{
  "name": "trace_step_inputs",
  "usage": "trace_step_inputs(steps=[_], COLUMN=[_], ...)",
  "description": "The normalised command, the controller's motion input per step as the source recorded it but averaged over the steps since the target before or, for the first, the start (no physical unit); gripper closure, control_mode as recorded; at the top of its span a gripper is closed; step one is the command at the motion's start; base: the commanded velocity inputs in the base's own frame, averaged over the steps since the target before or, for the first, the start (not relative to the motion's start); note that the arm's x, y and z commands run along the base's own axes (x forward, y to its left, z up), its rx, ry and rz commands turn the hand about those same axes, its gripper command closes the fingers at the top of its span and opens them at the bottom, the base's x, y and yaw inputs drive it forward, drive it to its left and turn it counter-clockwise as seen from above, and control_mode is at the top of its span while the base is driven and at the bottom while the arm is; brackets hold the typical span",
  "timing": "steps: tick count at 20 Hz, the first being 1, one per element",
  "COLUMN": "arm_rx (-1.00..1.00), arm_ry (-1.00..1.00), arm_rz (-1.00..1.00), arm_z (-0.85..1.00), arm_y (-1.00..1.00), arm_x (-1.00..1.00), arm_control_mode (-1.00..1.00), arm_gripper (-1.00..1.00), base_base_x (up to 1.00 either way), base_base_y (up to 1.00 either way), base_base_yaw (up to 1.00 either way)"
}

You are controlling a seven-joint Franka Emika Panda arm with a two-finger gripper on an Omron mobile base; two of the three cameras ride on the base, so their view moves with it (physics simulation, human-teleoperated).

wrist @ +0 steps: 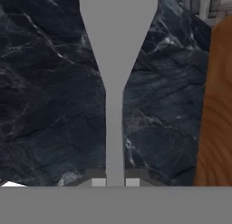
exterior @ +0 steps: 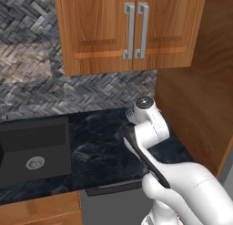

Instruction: Organize the utensils by type. Pick up the wooden spoons from the counter and place them in the open cabinet. Then pick up the metallic utensils from the counter and place them in the open drawer.

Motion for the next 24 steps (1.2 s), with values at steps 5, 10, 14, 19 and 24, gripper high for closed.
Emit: trace_step_inputs(steps=[5, 10, 14, 19, 24], arm_rx=[0.0, 0.0, 0.0, 0.0, 0.0], arm_ry=[0.0, 0.0, 0.0, 0.0, 0.0], arm_rz=[0.0, 0.0, 0.0, 0.0, 0.0], arm_z=[0.0, 0.0, 0.0, 0.0, 0.0], arm_y=[0.0, 0.0, 0.0, 0.0, 0.0], arm_x=[0.0, 0.0, 0.0, 0.0, 0.0], arm_control_mode=[1.0, 1.0, 1.0, 1.0, 1.0], arm_gripper=[1.0, 1.0, 1.0, 1.0, 1.0], base_base_x=[-0.58, -0.33, -0.09, -0.02, 0.01], base_base_y=[0.39, 0.78, 0.87, 0.74, 0.64], base_base_yaw=[0.2, 0.58, 0.67, 0.8, 0.82])
